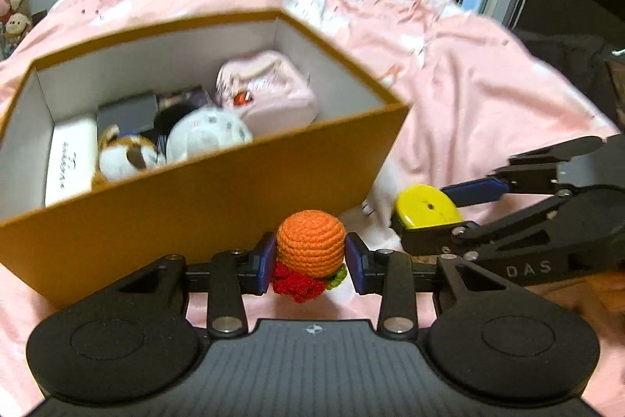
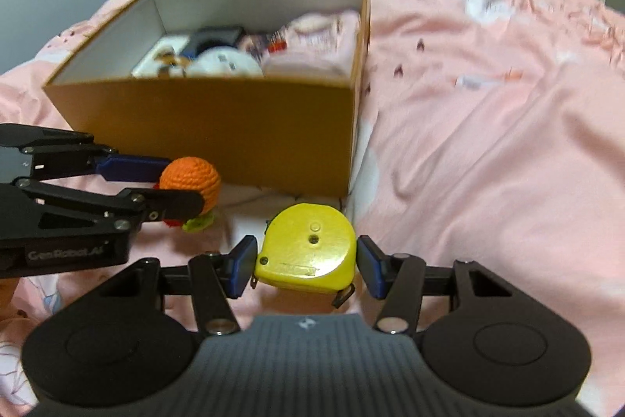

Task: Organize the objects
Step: 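Grasp knitted fruit with left tool while right tool carries tape measure over box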

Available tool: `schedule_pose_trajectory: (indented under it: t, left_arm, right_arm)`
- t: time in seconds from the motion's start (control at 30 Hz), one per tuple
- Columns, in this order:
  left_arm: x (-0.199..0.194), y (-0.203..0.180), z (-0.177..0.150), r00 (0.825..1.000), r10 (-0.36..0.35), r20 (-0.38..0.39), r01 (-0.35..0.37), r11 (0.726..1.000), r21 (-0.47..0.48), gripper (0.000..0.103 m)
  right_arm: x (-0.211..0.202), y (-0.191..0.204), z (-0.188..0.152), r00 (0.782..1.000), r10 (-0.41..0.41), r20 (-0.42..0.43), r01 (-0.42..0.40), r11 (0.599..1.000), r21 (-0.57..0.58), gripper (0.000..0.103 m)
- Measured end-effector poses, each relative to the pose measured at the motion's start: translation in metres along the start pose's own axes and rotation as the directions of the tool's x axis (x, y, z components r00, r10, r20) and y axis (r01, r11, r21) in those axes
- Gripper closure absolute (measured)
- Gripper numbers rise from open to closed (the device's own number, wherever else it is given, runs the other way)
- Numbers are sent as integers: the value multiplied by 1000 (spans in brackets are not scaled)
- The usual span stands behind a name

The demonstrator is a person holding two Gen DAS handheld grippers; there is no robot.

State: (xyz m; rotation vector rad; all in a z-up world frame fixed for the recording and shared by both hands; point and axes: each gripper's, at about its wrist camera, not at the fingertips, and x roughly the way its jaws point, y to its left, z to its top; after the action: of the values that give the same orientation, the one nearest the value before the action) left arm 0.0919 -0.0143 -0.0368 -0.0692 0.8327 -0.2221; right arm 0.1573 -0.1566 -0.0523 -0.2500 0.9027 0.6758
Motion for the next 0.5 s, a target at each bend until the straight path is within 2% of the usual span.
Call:
schedule_pose_trajectory:
  t: [0.2,0.3,0.37,0.5]
  left_arm:
    - [-37,4,21,996,-62,58,65,996,-56,60]
    - [-57,5,36,991,-51,122,59,997,-58,60]
    - [-65,10,48,990,-33,136,43,997,-71,60]
    - [-68,24,68,988,-15,153,31,994,-105,60]
  right_arm:
    - [-40,9,28,996,-1,85,12,992,-125,46]
    - [-59,16,46,990,7,139,21,980,-200,46]
    - [-67,20,59,986,7,164,35,967,-252,46]
    - [-58,24,88,987,9,160,44,945,-324,46]
